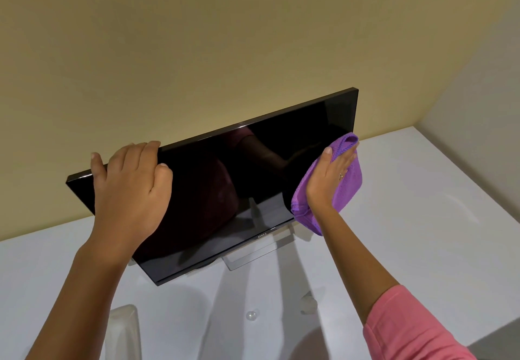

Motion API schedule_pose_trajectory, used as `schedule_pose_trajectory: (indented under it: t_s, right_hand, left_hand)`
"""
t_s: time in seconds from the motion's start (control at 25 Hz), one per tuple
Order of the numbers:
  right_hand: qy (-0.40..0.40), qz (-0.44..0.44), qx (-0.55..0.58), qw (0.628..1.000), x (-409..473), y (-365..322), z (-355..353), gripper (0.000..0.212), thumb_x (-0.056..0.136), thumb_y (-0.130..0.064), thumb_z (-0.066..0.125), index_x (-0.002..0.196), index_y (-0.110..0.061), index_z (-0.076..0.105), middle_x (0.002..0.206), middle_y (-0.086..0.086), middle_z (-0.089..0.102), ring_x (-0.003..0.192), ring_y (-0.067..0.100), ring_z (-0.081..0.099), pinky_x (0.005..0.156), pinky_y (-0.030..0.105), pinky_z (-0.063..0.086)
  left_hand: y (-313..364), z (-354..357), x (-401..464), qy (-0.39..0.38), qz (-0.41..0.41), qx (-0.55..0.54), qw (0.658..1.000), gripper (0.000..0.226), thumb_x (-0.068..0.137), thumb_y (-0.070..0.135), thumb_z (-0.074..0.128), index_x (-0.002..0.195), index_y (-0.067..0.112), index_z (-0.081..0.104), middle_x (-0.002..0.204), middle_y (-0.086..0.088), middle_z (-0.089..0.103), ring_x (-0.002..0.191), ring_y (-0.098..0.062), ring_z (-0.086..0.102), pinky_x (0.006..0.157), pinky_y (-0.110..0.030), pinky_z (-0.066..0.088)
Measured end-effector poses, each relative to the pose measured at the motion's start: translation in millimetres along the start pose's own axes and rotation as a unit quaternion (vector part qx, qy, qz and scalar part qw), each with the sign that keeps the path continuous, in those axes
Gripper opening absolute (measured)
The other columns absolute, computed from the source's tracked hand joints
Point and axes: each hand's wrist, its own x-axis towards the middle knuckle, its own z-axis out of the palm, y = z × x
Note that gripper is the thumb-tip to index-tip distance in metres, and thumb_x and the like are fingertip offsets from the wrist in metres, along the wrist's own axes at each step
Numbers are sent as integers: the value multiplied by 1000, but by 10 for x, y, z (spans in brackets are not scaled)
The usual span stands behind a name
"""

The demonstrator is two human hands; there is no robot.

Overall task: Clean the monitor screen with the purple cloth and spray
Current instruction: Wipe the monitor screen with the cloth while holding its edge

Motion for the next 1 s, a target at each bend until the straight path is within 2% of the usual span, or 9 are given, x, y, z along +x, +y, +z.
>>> schedule_pose_trajectory:
  t_s: [0.16,0.4,0.64,0.84,1.0]
  right_hand:
    - [2,49,19,999,-81,311,-11,63,100,-47,29,153,-24,2,160,3,14,146,25,18,115,38,22]
    - [10,162,48,986,-194,660,-54,62,100,-46,33,153,-22,11,156,5,27,139,29,33,113,46,31]
    - [11,184,17,983,-153,584,-34,62,101,-47,26,153,-20,7,159,5,20,142,32,28,115,50,26]
    - [8,178,14,984,-203,569,-34,63,101,-46,30,153,-17,8,159,6,19,142,31,28,115,47,28]
    - [2,182,14,983,-197,560,-54,63,101,-45,30,153,-16,8,159,7,20,142,31,27,115,47,28]
  left_hand:
    - [-12,4,13,1,5,-4,1000,54,87,28,22,132,11,45,129,-10,52,129,-28,36,112,-56,5]
    - [-16,6,7,2,1,-3,1000,52,86,28,22,129,11,46,127,-10,52,129,-28,35,113,-56,4]
    - [-17,16,21,-6,-1,-12,1000,53,86,27,23,131,11,45,130,-11,51,135,-27,31,113,-55,0]
    - [-63,4,20,-12,10,-10,1000,56,86,29,22,136,12,42,133,-10,50,136,-26,28,114,-54,0]
    - [-170,26,-45,10,1,21,1000,55,92,40,19,140,19,35,146,-7,38,141,-28,20,109,-63,-1]
